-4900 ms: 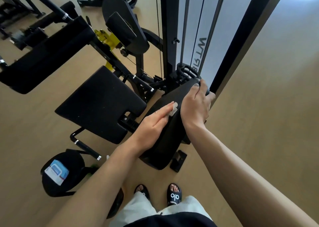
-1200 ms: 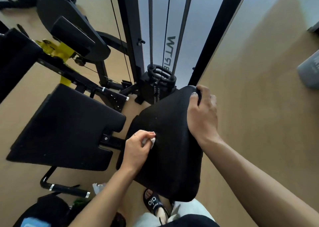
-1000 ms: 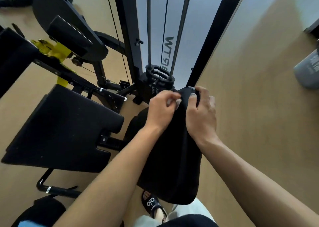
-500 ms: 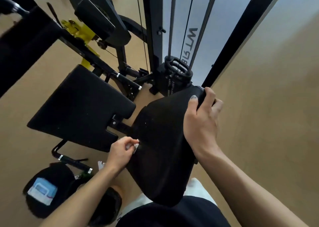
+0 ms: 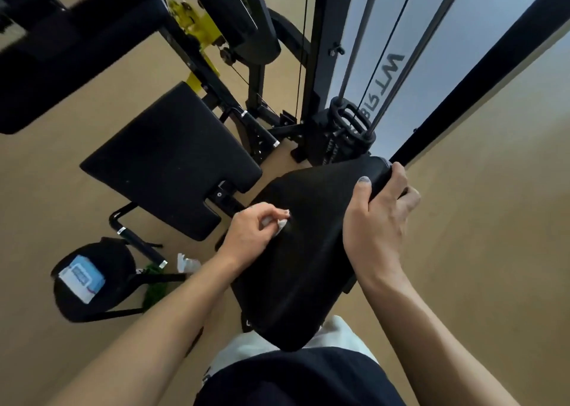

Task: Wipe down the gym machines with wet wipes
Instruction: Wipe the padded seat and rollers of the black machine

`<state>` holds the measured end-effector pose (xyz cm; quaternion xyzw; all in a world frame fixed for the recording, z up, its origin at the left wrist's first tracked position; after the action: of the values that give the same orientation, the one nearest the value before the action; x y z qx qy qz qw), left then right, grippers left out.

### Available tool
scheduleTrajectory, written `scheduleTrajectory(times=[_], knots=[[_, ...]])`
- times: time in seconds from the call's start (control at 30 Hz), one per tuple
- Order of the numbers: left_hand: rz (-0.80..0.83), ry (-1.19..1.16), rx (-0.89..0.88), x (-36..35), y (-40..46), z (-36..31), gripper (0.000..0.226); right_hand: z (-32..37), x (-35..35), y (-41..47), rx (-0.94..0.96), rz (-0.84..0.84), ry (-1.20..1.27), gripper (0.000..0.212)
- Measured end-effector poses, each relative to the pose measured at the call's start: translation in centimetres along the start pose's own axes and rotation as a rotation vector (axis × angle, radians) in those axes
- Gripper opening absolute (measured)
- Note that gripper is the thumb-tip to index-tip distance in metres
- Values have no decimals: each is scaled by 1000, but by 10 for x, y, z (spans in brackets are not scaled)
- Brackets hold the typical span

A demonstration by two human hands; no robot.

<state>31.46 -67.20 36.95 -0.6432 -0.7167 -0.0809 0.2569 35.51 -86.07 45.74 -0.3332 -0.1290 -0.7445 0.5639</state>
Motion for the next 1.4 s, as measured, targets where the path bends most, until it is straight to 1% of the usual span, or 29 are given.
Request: scheduleTrajectory(times=[0.07, 0.1, 0.17, 0.2, 0.23, 0.3, 0.37, 0.43, 0.5, 0.57, 0.6, 0.67, 0.73, 0.8, 0.87, 0.9, 0.93, 1.0, 1.03, 1.07, 1.13, 1.23, 1.33, 1.4], knots=[[-27, 82, 165, 24, -34, 48, 31, -2, 4, 0, 38, 30, -99, 61], [-29, 105, 233, 33, -51, 65, 33, -1, 7, -1, 112, 13, -196, 62], [-42, 95, 301, 43, -74, 78, 35, 8, 11, -5, 367, -37, -359, 60], [-58, 80, 292, 42, -77, 76, 36, 15, 10, -8, 493, -1, -382, 58], [-73, 53, 262, 40, -76, 70, 36, 25, 7, -12, 592, 92, -374, 55], [-80, -41, 168, 31, -69, 47, 34, 46, -3, -21, 723, 397, -369, 50], [-60, -139, 83, 21, -62, 22, 31, 60, -19, -26, 808, 689, -426, 48], [-42, -206, 59, 14, -62, 9, 25, 69, -32, -28, 850, 921, -548, 48], [-76, -307, 97, 13, -68, 14, 19, 71, -41, -32, 862, 1132, -663, 46], [-152, -425, 156, 15, -78, 28, 18, 69, -48, -39, 889, 1327, -754, 43], [-184, -475, 202, 15, -84, 34, 17, 66, -51, -42, 927, 1400, -821, 45], [-219, -545, 268, 12, -93, 40, 15, 63, -58, -45, 988, 1486, -950, 52], [-271, -484, 248, 10, -99, 40, 14, 65, -64, -44, 1003, 1522, -965, 51], [-375, -324, 262, 4, -107, 44, 17, 67, -67, -36, 997, 1517, -950, 46], [-543, -269, 414, -5, -120, 55, 22, 67, -70, -23, 967, 1457, -1004, 46], [-627, -307, 518, -14, -127, 59, 23, 65, -72, -16, 949, 1429, -1048, 47], [-697, -396, 629, -25, -132, 58, 23, 63, -74, -11, 926, 1405, -1083, 48], [-816, -708, 848, -48, -132, 46, 16, 57, -78, -8, 905, 1367, -1104, 49], [-871, -838, 929, -56, -130, 37, 12, 55, -80, -9, 938, 1343, -1092, 49], [-922, -904, 972, -62, -130, 25, 11, 53, -80, -10, 1000, 1314, -1074, 48], [-980, -960, 977, -65, -137, 2, 11, 49, -78, -10, 1113, 1268, -1030, 47], [-967, -1043, 938, -58, -158, -33, 10, 46, -78, -6, 1128, 1257, -979, 47], [-985, -999, 902, -53, -170, -57, 11, 43, -80, -4, 1116, 1276, -981, 48], [-968, -943, 892, -53, -168, -58, 15, 41, -80, -4, 1140, 1263, -989, 47]])
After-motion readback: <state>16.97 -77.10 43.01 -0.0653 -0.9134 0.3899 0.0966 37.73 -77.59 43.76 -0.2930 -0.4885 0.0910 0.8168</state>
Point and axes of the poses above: each hand's wrist, its own y-axis towards the middle knuckle, its own x-axis out of the back of the hand, z = x × y, the point moved 1 cm from there along y, towards the middle knuckle, and after that the axes turned 3 degrees about -z, right-handed, at the moved point
